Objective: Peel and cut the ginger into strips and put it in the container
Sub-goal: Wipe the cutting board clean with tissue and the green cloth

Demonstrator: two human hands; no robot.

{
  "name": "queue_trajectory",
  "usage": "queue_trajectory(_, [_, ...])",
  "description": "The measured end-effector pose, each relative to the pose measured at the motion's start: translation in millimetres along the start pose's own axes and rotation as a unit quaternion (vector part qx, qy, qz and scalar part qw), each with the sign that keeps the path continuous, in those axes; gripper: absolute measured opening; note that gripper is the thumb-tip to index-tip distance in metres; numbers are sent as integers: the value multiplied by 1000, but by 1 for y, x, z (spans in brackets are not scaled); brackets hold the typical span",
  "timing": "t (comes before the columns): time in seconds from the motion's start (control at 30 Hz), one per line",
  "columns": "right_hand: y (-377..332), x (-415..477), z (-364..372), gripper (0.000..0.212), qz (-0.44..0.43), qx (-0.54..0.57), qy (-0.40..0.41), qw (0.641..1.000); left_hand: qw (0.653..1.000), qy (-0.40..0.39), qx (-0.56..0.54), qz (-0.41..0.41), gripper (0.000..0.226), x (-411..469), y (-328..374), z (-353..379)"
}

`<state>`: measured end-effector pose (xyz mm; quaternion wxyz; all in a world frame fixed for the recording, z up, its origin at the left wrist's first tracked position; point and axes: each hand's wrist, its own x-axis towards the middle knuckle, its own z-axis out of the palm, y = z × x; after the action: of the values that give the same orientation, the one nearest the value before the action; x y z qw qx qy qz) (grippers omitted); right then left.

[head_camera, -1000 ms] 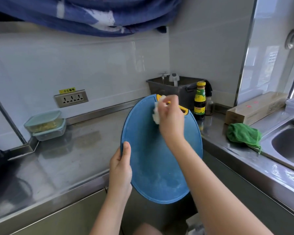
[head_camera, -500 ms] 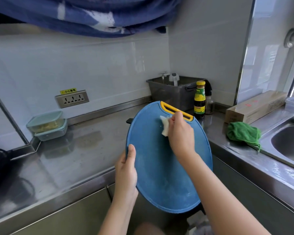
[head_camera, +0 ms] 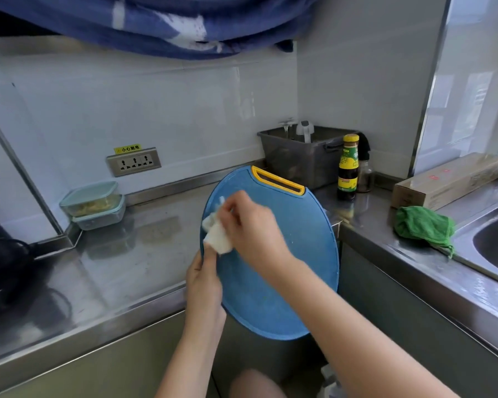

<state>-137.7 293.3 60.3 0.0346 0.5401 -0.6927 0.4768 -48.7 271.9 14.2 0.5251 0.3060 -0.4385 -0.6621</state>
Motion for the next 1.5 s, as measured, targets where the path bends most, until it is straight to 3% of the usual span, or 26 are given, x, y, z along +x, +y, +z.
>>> queue_trajectory(0.13, [-8,-16,26,24,-51,-93,25,994,1000,-8,0,-13,26,1,-3,1])
queue_trajectory(0.27, [8,-21,21,15,-46,-142,22,989,1000,-24,3,0,25,-2,-7,2])
queue_trajectory(0.37, [56,-30,-4,12,96,-158,56,981,999,-31,-26,-5,31,-2,-1,2])
queue_trajectory(0.5, [151,-69,-52,12,344,-135,52,928,999,-47,-15,2,35,1,13,-10])
queue_trajectory(0.6, [171,-91,-59,11,373,-10,103,922,998,-47,-26,-18,36,0,17,-12])
queue_trajectory(0.7, [152,-88,-71,14,352,249,253,866,997,-62,-30,-23,35,-9,20,-3])
queue_trajectory(0.77, [143,-82,-84,12,337,315,273,844,997,-65,-33,-24,38,-14,24,-1])
queue_trajectory(0.87, [142,-77,-99,15,321,99,235,912,997,-60,-47,-16,42,-13,31,-7])
queue_trajectory(0.97, [141,-80,-102,11,255,-51,267,928,998,-37,-42,5,39,-10,37,-15])
queue_trajectory(1.13, [90,-61,-91,8,143,-12,315,938,999,-20,-24,30,30,-11,36,-11])
queue_trajectory(1.23, [39,-43,-65,11,81,66,229,968,998,-25,-10,51,29,-15,30,1])
queue_trajectory(1.3, [18,-35,-38,10,42,56,145,987,998,-32,-4,61,35,-19,26,7])
queue_trajectory(1.4, [17,-30,-9,15,-33,-35,160,986,996,-37,-2,76,42,-21,20,11])
queue_trajectory(1.47, [41,-28,-8,13,10,-66,169,983,996,-18,-9,82,36,-18,19,7])
queue_trajectory(1.5, [62,-28,-12,12,86,-62,171,980,996,-6,-16,84,32,-16,20,4])
